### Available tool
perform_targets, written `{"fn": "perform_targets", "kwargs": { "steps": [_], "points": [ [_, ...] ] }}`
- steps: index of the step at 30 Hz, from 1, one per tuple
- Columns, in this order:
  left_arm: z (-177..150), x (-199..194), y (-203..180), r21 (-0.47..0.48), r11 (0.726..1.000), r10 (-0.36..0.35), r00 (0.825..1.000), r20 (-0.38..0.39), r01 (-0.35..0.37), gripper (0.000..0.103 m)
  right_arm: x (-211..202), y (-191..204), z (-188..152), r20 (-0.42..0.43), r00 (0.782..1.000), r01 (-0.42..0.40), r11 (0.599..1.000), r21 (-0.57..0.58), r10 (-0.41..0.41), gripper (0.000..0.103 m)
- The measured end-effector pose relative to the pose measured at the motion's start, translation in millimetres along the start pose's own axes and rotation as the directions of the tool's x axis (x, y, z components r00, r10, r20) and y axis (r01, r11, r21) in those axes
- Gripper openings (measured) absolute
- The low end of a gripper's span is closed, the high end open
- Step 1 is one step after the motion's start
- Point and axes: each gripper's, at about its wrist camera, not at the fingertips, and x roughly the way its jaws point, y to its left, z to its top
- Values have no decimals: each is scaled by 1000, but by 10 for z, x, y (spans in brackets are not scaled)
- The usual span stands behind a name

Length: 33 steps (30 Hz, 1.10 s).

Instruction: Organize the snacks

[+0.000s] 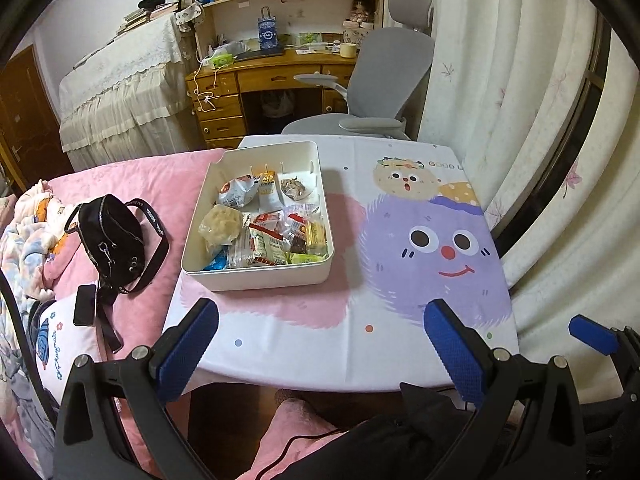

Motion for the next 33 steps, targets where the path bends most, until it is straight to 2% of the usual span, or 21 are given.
{"fn": "perform_targets", "kwargs": {
  "steps": [9, 33],
  "points": [
    [52, -23, 29, 16, 1000, 12, 1000, 23, -12, 102, 19, 39, 45, 7, 1000, -4, 1000, 9, 4, 103],
    [109, 27, 49, 18, 1000, 18, 1000, 25, -19, 102, 105, 58, 89, -8, 1000, 4, 1000, 27, -4, 103]
  ]
}}
